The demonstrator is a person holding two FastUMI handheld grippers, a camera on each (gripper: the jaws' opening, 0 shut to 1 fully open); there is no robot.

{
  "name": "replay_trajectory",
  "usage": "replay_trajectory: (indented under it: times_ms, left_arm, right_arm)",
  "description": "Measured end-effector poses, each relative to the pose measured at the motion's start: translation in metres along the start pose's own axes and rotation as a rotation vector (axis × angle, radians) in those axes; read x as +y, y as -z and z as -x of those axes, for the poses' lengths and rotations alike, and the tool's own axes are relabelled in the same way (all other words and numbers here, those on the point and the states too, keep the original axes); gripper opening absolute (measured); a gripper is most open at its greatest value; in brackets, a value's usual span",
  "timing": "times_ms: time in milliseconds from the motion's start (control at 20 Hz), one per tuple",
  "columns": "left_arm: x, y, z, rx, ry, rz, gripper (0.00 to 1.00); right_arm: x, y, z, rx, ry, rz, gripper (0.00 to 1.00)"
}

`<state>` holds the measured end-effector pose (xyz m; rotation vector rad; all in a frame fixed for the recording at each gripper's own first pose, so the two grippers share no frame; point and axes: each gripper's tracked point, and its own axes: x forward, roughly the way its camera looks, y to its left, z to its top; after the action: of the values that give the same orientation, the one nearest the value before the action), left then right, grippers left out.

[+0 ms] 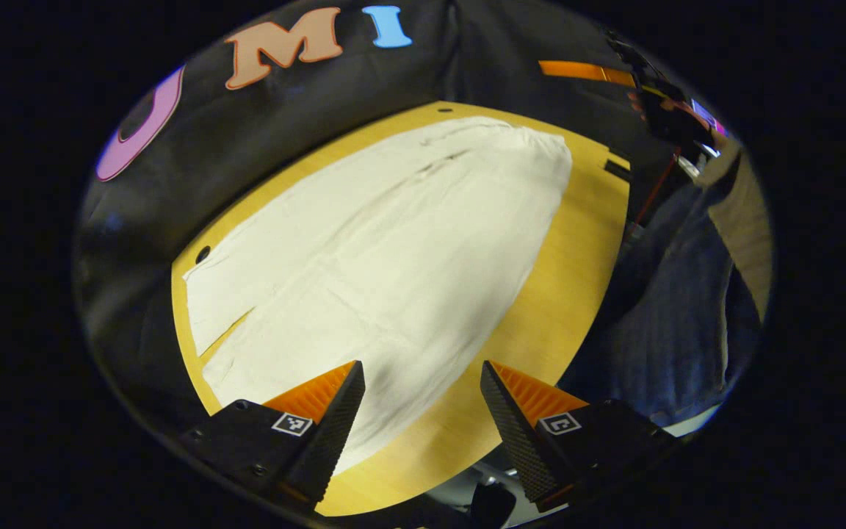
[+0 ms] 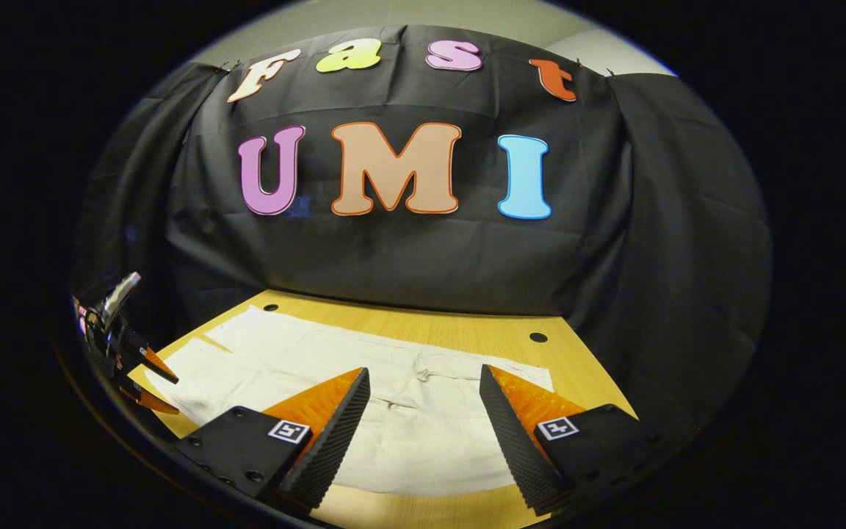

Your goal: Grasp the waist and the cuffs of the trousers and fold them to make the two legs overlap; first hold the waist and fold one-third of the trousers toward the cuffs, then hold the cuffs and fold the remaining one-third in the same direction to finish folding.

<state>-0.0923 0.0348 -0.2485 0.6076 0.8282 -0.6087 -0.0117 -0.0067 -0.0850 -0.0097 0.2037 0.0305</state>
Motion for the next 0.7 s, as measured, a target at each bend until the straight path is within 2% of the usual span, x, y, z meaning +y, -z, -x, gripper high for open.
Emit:
replay_trajectory:
  times_ms: [200, 350, 700]
  left_arm:
    - [0.008, 0.053, -0.002, 0.153, 0.035, -0.116, 0.95]
    - [0.021, 0.086, -0.007, 0.244, 0.058, -0.205, 0.92]
    - [0.035, 0.106, -0.014, 0.299, 0.101, -0.228, 0.89]
  right_arm:
    - [0.005, 0.010, 0.005, 0.033, 0.003, 0.007, 0.96]
    - [0.010, 0.014, 0.006, 0.050, 0.008, 0.029, 0.96]
    - [0.023, 0.020, 0.010, 0.080, -0.014, 0.047, 0.96]
